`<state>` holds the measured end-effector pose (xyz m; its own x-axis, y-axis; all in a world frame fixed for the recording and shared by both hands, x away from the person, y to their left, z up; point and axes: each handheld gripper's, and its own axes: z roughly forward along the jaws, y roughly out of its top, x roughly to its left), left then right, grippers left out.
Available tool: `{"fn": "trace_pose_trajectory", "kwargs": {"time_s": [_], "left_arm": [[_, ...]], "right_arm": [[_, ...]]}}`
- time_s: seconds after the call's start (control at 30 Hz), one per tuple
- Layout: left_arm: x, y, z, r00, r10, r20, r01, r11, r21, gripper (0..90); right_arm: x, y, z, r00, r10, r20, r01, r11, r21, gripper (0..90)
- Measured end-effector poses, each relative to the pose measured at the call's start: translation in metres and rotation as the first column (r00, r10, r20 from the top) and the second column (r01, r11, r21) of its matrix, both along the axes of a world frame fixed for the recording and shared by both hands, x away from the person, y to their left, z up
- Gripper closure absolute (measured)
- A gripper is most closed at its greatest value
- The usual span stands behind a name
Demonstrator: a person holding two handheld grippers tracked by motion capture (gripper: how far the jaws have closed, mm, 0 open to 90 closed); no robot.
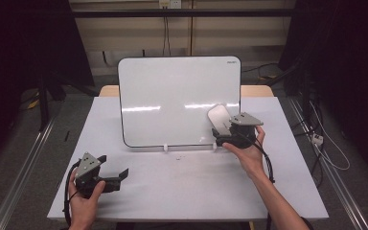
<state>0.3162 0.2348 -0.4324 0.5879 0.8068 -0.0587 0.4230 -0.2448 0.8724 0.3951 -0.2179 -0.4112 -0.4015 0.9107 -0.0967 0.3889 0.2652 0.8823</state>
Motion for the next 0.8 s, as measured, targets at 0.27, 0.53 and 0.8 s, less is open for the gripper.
{"fn": "trace_pose_trajectory", "kwargs": {"time_s": [0.27,0.53,0.8], "left_arm": [[0.001,-0.002,0.002,0.9999,-0.001,0.010,0.001,1.0000,-0.010,4.9],[0.001,0.000,0.004,0.9997,0.017,0.017,-0.017,0.9998,-0.013,4.9],[0.001,0.001,0.003,0.9990,0.038,0.021,-0.038,0.9992,-0.015,4.8]], "right_arm": [[-0.005,-0.002,0.001,0.9990,0.002,-0.044,-0.002,1.000,0.016,7.5],[-0.012,-0.003,0.001,0.9992,0.012,-0.038,-0.011,0.999,0.032,8.2],[-0.021,-0.009,0.006,0.9999,0.002,-0.016,-0.002,1.000,0.031,8.2]]}}
